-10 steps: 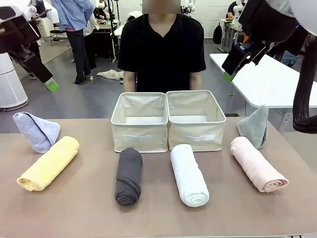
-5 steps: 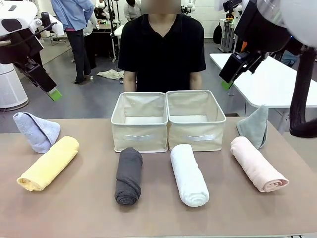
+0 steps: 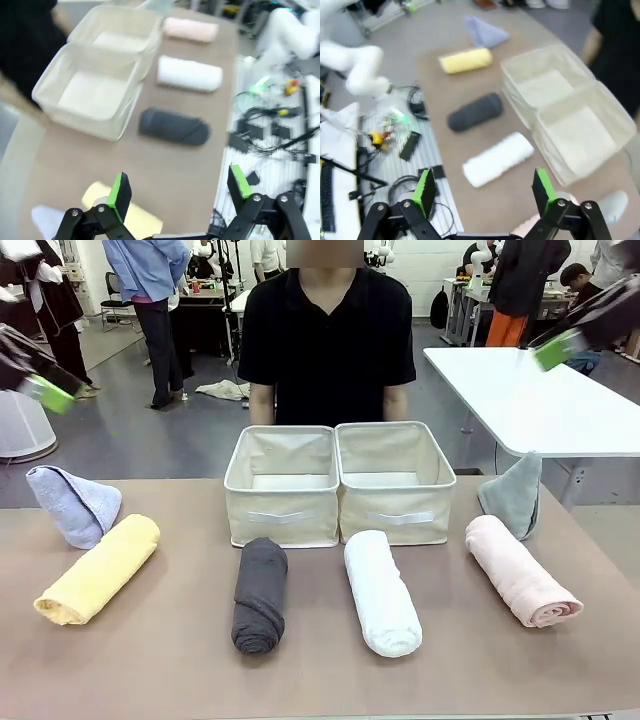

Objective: Sort the towels based on their folding style.
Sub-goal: Pick up one triangle-folded towel and place it in the left Fabric basket.

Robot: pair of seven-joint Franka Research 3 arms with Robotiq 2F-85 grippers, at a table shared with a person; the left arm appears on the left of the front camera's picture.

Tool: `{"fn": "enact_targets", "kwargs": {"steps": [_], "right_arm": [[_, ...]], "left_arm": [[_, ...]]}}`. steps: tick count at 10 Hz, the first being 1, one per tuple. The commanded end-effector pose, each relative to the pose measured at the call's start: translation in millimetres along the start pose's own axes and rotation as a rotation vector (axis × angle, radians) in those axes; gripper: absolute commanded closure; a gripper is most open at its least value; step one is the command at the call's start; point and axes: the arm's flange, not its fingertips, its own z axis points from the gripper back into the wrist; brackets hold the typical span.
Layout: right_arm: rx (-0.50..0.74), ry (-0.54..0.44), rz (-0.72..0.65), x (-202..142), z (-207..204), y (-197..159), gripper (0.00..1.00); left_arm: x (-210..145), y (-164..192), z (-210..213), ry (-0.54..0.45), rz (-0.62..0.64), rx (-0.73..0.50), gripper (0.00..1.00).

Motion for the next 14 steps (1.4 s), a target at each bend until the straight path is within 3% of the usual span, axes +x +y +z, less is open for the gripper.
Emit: {"fn": "enact_targets", "kwargs": {"steps": [1, 5, 8, 14], "right_arm": [[0.313, -0.066, -0.048, -23.5, 16.3, -21.0, 0.00], [0.310, -0.237, -0.170, -80.1, 47.9, -51.9, 0.00], [0.217, -0.306, -0.195, -114.6, 75.5, -35.1, 0.00], [0.038, -0.338, -0.286, -154.7, 116.4, 5.5, 0.00]], "left_arm": [[-19.9, 10.2, 32.8, -0.054, 0.039, -0.189, 0.00], [-62.8, 28.0, 67.6, -0.187, 0.193, -0.103, 0.00], [-90.9, 20.2, 98.1, -0.218, 0.263, -0.016, 0.00], [-126.7, 5.5, 129.2, -0.222, 0.378, 0.126, 0.00]]}}
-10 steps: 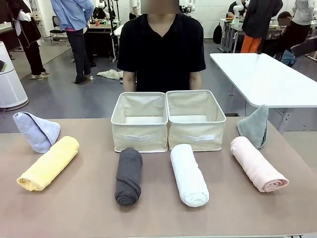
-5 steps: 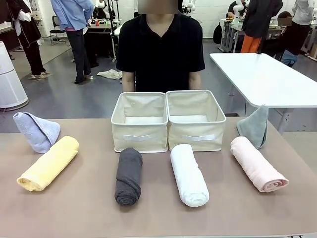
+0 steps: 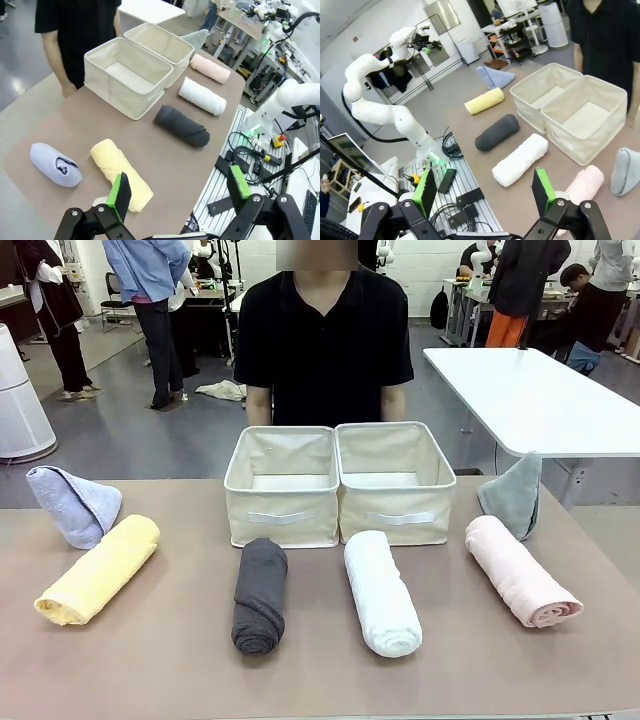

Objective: Sort the towels based on their folding style.
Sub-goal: Pick up one triangle-folded towel and place it in the left Fabric basket.

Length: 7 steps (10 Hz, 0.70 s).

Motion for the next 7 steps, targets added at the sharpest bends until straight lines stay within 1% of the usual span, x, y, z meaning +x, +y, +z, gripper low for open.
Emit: {"fn": "enact_targets", "kwargs": {"steps": [1, 2, 3, 7], "right_arm": [[-0.055, -0.004, -0.011, -10.4, -4.5, 9.6, 0.00], [-0.148, -0.046, -0.027, -12.8, -5.2, 10.3, 0.00], [-0.024, -0.008, -0.003, -4.3, 4.2, 5.3, 0.00], [-0.024, -0.008, -0.003, -4.3, 4.2, 5.3, 0.00]], "left_arm": [[-6.4, -4.7, -1.6, 0.005, 0.049, 0.054, 0.00], [0.0, 0.0, 0.0, 0.000, 0.000, 0.000, 0.00], [0.0, 0.0, 0.0, 0.000, 0.000, 0.000, 0.00], [0.0, 0.0, 0.0, 0.000, 0.000, 0.000, 0.00]]}}
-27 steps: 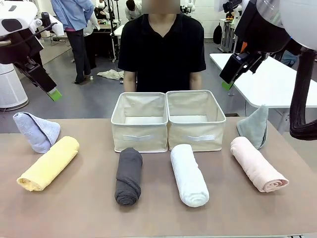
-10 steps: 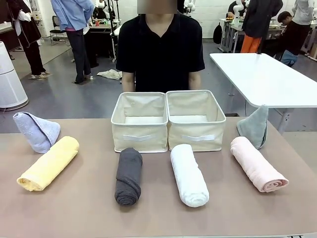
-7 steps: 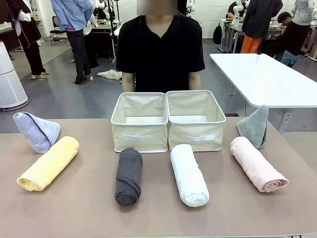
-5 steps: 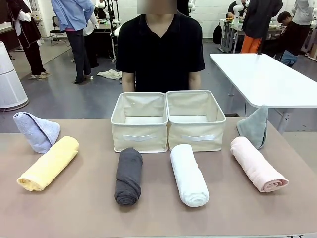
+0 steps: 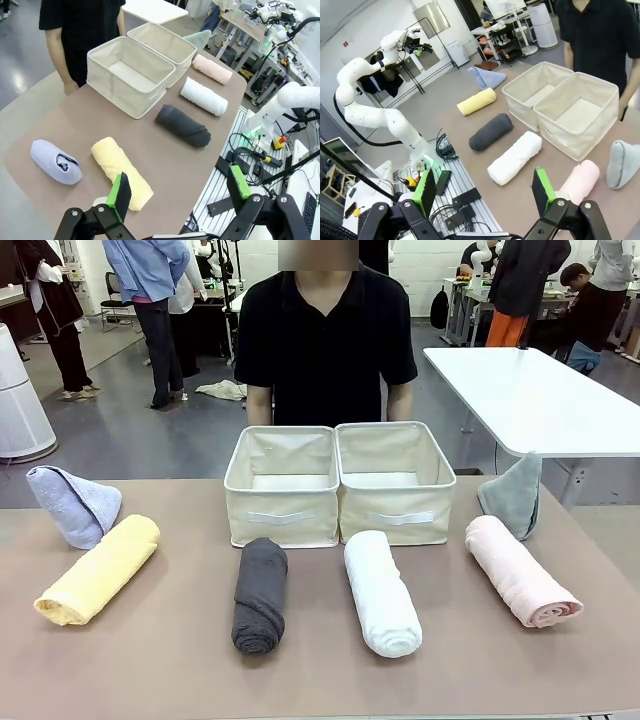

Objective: Sort the towels based on their folding style.
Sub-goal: Pick up one triangle-folded towel and place it in the left Fabric basket.

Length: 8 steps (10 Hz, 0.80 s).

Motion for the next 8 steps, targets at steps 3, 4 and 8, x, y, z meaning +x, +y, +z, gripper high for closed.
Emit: {"fn": "enact_targets", "kwargs": {"steps": [3, 4, 8], "right_arm": [[0.021, 0.002, 0.011, 4.4, 0.7, -2.0, 0.00], [0.021, 0.002, 0.011, 4.4, 0.7, -2.0, 0.00], [0.021, 0.002, 0.011, 4.4, 0.7, -2.0, 0.00]], "left_arm": [[2.4, -0.2, -0.8, 0.002, -0.010, -0.006, 0.00], [2.4, -0.2, -0.8, 0.002, -0.010, -0.006, 0.00], [2.4, -0.2, -0.8, 0.002, -0.010, -0.006, 0.00]]}}
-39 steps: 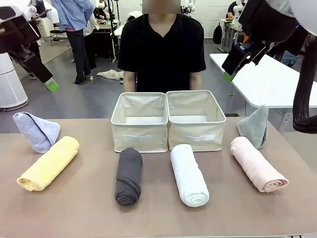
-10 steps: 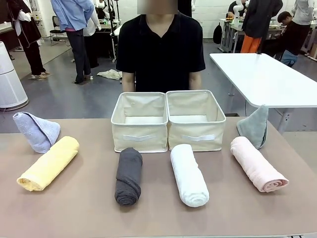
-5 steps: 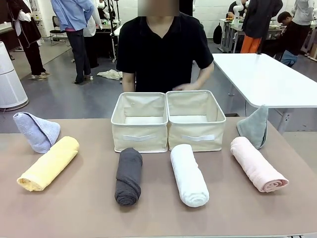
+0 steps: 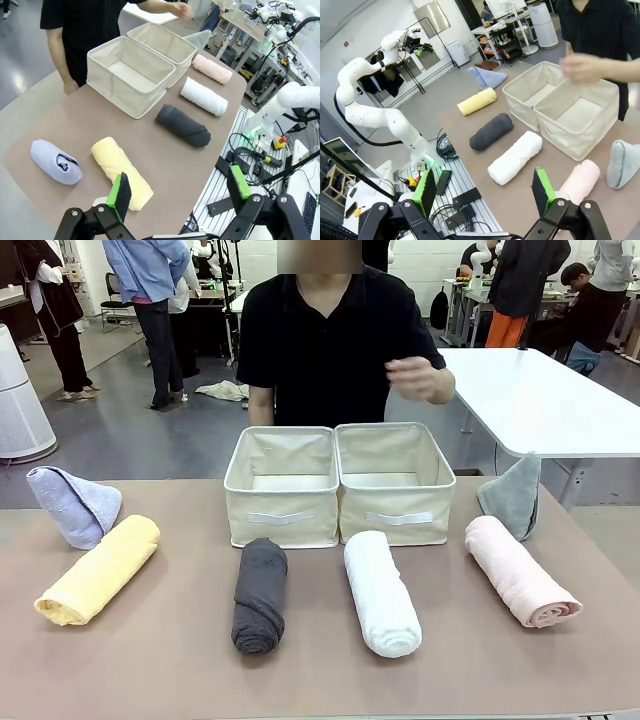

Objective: Sort the towels based on their folding style.
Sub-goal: Pick up one triangle-folded towel and place it in the left Fabric basket.

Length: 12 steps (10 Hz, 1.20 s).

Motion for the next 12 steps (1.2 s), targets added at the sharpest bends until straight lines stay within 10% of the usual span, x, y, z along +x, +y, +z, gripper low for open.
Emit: {"fn": "enact_targets", "kwargs": {"steps": [1, 9, 12], "right_arm": [[0.019, 0.000, 0.013, 3.8, 0.3, -0.9, 0.00], [0.019, 0.000, 0.013, 3.8, 0.3, -0.9, 0.00], [0.019, 0.000, 0.013, 3.8, 0.3, -0.9, 0.00]], "left_arm": [[2.3, -0.3, -0.8, 0.002, -0.010, -0.006, 0.00], [0.0, 0.0, 0.0, 0.000, 0.000, 0.000, 0.00], [47.8, 35.0, -65.3, 0.227, 0.269, 0.514, 0.00]]}}
